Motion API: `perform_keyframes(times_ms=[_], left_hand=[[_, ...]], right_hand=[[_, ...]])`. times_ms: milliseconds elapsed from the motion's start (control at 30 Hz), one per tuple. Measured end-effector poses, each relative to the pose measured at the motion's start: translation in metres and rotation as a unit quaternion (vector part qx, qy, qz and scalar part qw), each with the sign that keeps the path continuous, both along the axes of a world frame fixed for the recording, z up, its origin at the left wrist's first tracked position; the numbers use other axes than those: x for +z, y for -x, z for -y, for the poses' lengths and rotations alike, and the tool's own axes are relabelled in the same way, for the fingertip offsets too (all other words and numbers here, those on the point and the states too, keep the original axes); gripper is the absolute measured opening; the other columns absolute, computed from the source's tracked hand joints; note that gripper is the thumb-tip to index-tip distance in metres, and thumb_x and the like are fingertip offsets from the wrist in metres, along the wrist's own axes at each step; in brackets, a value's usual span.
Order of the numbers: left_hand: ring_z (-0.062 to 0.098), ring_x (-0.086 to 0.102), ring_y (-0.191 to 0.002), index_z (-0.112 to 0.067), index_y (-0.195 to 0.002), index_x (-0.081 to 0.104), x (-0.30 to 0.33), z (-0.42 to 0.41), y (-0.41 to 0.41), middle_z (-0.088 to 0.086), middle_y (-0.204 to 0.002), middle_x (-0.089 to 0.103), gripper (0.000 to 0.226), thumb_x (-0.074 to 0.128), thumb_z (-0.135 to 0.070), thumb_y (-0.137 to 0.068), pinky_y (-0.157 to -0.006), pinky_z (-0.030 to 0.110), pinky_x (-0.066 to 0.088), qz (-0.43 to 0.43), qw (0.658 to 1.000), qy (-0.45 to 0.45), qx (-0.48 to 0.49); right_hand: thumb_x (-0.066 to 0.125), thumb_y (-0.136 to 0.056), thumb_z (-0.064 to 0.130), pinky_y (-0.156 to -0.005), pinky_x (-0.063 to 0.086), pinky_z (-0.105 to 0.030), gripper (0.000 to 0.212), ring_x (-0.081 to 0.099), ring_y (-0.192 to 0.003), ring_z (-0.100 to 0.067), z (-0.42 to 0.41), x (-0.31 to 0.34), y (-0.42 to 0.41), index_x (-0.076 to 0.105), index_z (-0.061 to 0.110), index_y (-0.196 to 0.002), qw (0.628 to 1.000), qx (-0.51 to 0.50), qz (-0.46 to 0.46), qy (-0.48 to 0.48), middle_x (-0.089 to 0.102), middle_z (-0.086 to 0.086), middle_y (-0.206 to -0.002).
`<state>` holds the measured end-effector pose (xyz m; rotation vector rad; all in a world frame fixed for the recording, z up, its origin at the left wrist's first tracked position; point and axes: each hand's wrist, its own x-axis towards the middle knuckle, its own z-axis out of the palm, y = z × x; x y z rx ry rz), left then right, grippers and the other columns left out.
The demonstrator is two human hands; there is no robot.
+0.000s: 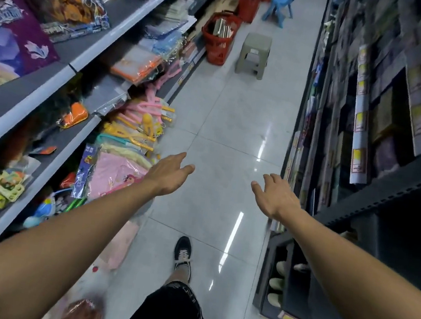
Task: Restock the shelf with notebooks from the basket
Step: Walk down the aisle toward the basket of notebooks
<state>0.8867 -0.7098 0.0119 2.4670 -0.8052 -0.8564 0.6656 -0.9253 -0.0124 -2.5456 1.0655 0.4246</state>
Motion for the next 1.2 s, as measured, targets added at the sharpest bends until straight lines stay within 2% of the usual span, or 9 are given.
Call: perform_keyframes(times_ms=[333, 700, 1200], left_hand=[[0.023, 0.026, -0.154, -0.027, -0.162, 0.027, 0.006, 0.126, -0.176, 0.001, -0.167, 0.030, 0.072, 0.039, -0.062, -0.099, -0.123, 0.043, 0.025, 0.045, 0.995, -0.022, -0.092], [0.023, 0.024, -0.155, -0.025, -0.162, 0.027, 0.001, 0.258, -0.270, 0.001, -0.167, 0.029, 0.069, 0.038, -0.058, -0.102, -0.123, 0.043, 0.024, 0.069, 0.986, -0.045, -0.145], [0.022, 0.025, -0.155, -0.027, -0.163, 0.024, 0.003, 0.557, -0.350, -0.002, -0.168, 0.027, 0.070, 0.033, -0.061, -0.102, -0.125, 0.046, 0.023, 0.084, 0.984, -0.031, -0.155]], right_hand=[[0.019, -0.104, 0.062, -0.120, 0.034, -0.048, 0.076, 0.030, -0.150, -0.030, 0.095, 0.016, -0.149, 0.026, 0.012, -0.162, 0.998, -0.054, -0.008, 0.002, 0.027, -0.007, -0.167], [0.020, -0.106, 0.059, -0.121, 0.029, -0.046, 0.073, 0.029, -0.151, -0.031, 0.208, 0.015, -0.228, 0.027, 0.012, -0.162, 0.996, -0.085, -0.012, 0.002, 0.027, -0.009, -0.167], [0.021, -0.106, 0.058, -0.121, 0.029, -0.045, 0.072, 0.029, -0.150, -0.031, 0.506, 0.015, -0.304, 0.031, 0.011, -0.160, 0.995, -0.102, 0.004, -0.001, 0.030, -0.010, -0.166]])
